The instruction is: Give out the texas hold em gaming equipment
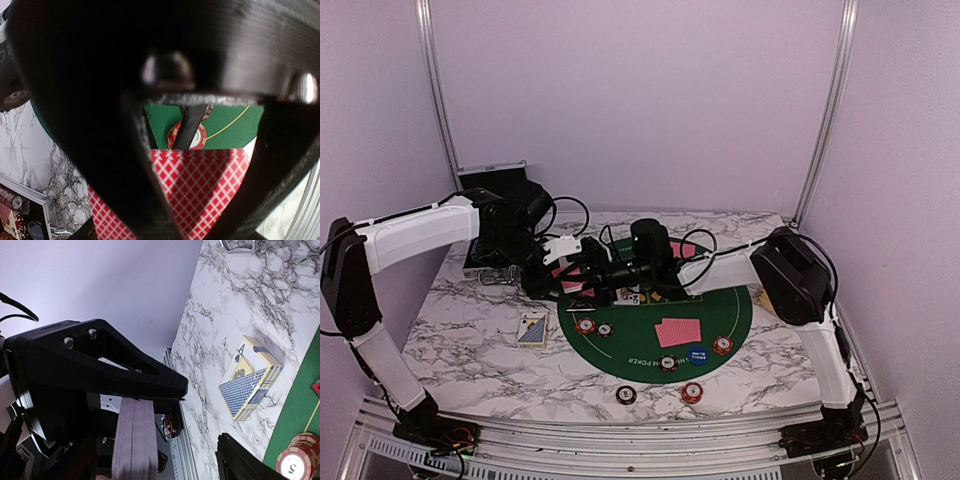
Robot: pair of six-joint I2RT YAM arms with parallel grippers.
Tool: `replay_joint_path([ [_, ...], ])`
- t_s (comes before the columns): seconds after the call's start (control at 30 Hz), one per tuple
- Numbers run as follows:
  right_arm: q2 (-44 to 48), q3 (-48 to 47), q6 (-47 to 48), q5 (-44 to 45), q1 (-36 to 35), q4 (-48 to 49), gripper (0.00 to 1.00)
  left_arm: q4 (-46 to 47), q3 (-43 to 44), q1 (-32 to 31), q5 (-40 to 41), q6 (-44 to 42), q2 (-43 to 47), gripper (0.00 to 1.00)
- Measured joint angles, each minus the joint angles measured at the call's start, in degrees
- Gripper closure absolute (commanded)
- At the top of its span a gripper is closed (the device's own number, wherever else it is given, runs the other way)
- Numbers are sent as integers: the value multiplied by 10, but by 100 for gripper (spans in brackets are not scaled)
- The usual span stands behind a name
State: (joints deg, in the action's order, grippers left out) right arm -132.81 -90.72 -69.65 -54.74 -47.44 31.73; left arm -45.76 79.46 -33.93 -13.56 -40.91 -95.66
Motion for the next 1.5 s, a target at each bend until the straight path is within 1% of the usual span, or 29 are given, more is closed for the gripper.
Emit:
replay_joint_path([
  [0.33, -38, -57, -9, -2, -3, -3, 22, 0, 2, -1, -2, 0, 0, 100],
  [0.57, -42, -61, -7, -2, -2, -15, 27, 0, 3, -3, -1, 0, 0, 100],
  [0.77, -41, -57, 10, -3, 6, -33, 36, -1, 2, -3, 1, 0, -2, 100],
  [0.83, -37, -52, 18, -3, 9, -35, 38, -1, 2, -3, 2, 0, -3, 100],
  [1.23, -1, -19, 52, -4, 20, -62, 42, -1, 2, -4, 1, 0, -3, 100],
  [1.4, 11, -7, 59, -5, 25, -70, 39, -4, 2, -4, 1, 0, -3, 100],
  [1.5, 20, 5, 59, -5, 30, -72, 40, -4, 2, -3, 1, 0, -3, 100],
])
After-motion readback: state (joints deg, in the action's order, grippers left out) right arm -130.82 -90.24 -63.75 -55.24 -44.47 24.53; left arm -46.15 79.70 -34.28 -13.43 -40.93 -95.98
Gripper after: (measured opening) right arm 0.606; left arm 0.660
